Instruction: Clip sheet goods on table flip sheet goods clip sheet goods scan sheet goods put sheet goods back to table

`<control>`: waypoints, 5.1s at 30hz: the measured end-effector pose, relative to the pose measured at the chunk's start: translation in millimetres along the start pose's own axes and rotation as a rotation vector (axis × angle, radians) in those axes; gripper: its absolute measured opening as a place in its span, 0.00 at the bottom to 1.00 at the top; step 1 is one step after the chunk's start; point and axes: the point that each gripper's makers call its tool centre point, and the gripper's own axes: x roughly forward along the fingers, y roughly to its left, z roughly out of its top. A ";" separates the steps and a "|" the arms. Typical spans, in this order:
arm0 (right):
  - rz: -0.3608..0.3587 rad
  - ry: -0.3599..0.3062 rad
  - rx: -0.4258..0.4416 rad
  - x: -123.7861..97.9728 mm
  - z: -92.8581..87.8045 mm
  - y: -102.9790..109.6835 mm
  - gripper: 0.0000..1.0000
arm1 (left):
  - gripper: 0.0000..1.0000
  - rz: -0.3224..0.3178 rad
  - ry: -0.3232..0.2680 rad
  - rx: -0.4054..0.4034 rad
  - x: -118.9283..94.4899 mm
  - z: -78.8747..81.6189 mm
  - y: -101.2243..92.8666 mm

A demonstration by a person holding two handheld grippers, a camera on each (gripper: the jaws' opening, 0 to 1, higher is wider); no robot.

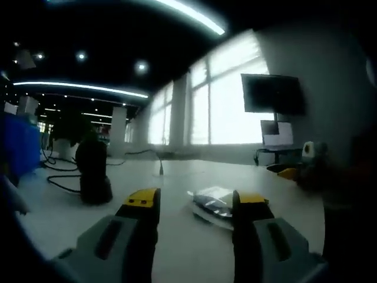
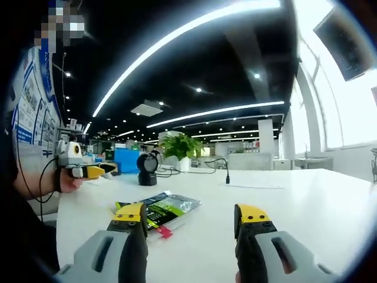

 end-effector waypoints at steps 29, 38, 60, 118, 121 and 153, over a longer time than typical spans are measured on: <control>0.000 0.022 -0.096 38.6 27.1 47.5 0.47 | 0.41 -0.048 0.091 0.057 2.6 -15.5 -19.4; 0.027 0.021 -0.097 56.3 32.0 63.4 0.46 | 0.41 -0.048 0.096 0.066 2.2 -16.6 -19.7; 0.029 0.048 -0.212 70.4 22.5 94.4 0.46 | 0.41 -0.036 0.109 0.092 2.1 -20.1 -17.1; -0.003 0.200 -0.373 81.9 -32.6 118.8 0.44 | 0.41 -0.044 0.119 0.109 1.7 -22.5 -19.2; -0.006 0.188 -0.412 81.8 -31.7 119.9 0.40 | 0.41 -0.044 0.120 0.109 1.7 -22.7 -19.2; 0.149 0.203 -0.489 51.9 -36.2 146.2 0.00 | 0.41 -0.047 0.121 0.116 0.0 -21.3 -23.0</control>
